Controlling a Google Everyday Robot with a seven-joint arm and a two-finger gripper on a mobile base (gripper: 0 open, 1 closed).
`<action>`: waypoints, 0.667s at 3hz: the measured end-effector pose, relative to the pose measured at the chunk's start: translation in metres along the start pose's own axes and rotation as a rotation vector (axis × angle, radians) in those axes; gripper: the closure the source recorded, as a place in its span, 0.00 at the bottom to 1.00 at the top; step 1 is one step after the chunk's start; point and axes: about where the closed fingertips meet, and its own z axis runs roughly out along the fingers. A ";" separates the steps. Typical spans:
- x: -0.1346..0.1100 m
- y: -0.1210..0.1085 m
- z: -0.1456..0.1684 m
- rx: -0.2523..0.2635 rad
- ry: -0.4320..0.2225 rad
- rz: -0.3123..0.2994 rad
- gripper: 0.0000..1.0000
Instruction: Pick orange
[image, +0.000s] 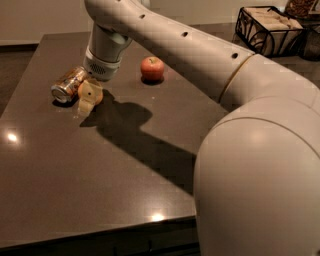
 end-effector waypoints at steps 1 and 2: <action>0.001 -0.001 0.000 -0.008 0.002 0.005 0.40; -0.003 0.000 -0.012 -0.017 -0.028 0.007 0.64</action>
Offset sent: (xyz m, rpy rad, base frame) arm -0.0038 -0.0091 0.0352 0.0803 0.0158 0.0037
